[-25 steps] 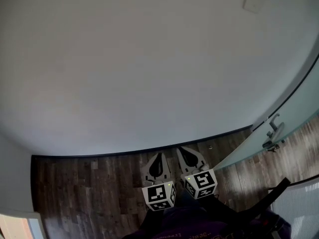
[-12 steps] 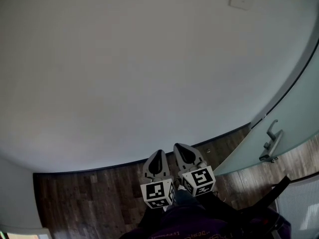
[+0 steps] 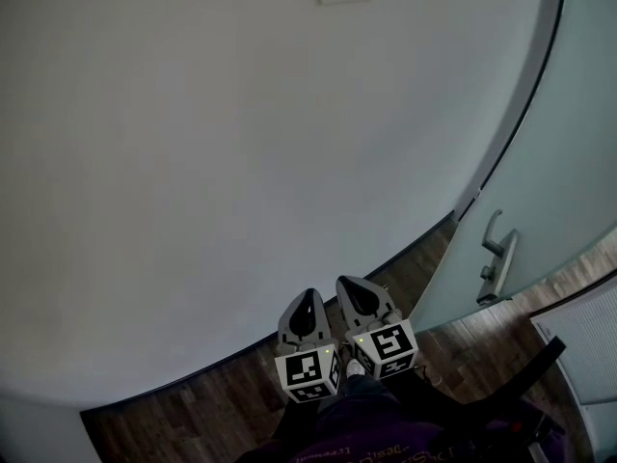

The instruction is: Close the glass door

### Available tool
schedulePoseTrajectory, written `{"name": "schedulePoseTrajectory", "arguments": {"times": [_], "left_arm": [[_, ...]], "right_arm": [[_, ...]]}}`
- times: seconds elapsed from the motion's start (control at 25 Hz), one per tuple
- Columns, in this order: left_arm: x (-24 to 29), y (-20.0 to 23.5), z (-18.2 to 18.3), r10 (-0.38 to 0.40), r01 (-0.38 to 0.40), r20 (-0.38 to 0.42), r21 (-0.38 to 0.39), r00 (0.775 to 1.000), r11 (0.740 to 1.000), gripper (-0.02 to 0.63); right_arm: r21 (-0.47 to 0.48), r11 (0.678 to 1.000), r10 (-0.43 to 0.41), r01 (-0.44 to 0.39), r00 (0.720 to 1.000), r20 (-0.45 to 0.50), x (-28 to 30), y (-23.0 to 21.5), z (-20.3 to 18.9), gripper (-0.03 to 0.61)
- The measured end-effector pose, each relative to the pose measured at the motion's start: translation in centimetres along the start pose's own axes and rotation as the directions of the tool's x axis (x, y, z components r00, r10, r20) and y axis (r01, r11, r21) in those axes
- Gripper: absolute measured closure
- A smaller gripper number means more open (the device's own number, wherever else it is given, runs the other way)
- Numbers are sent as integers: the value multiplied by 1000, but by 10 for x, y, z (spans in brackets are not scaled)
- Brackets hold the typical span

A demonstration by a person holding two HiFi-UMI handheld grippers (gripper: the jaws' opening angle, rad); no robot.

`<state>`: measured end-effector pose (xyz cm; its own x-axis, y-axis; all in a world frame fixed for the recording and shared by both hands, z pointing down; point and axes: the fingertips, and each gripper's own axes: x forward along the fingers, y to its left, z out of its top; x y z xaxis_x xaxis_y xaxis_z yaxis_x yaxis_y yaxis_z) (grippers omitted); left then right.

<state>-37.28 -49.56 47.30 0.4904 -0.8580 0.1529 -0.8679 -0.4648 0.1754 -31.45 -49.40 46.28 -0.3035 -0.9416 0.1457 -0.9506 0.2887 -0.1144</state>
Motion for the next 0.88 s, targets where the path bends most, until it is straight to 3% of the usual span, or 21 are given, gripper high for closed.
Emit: {"name": "schedulePoseTrajectory", "arguments": {"times": [0.2, 0.44, 0.56, 0.68, 0.8, 0.88], "left_arm": [[29, -41, -7, -129, 129, -29, 10, 991, 992, 614], [55, -82, -11, -305, 309, -80, 47, 949, 950, 614], [69, -104, -13, -433, 442, -110, 77, 895, 894, 614], [83, -123, -2, -513, 523, -113, 101, 851, 846, 614], [91, -146, 6, -608, 624, -139, 148, 781, 768, 614], [93, -160, 6, -656, 673, -153, 135, 739, 727, 614]], "right_arm": [[22, 989, -145, 145, 989, -4, -19, -48, -2, 581], [51, 944, -325, 325, 946, -12, -40, -92, -6, 581], [107, 892, -441, 438, 897, 3, -49, -110, -3, 581], [96, 853, -518, 513, 855, 38, -55, -128, 7, 581], [105, 780, -624, 617, 779, 62, -71, -144, 13, 581], [118, 731, -680, 672, 731, 47, -83, -151, 11, 581]]}}
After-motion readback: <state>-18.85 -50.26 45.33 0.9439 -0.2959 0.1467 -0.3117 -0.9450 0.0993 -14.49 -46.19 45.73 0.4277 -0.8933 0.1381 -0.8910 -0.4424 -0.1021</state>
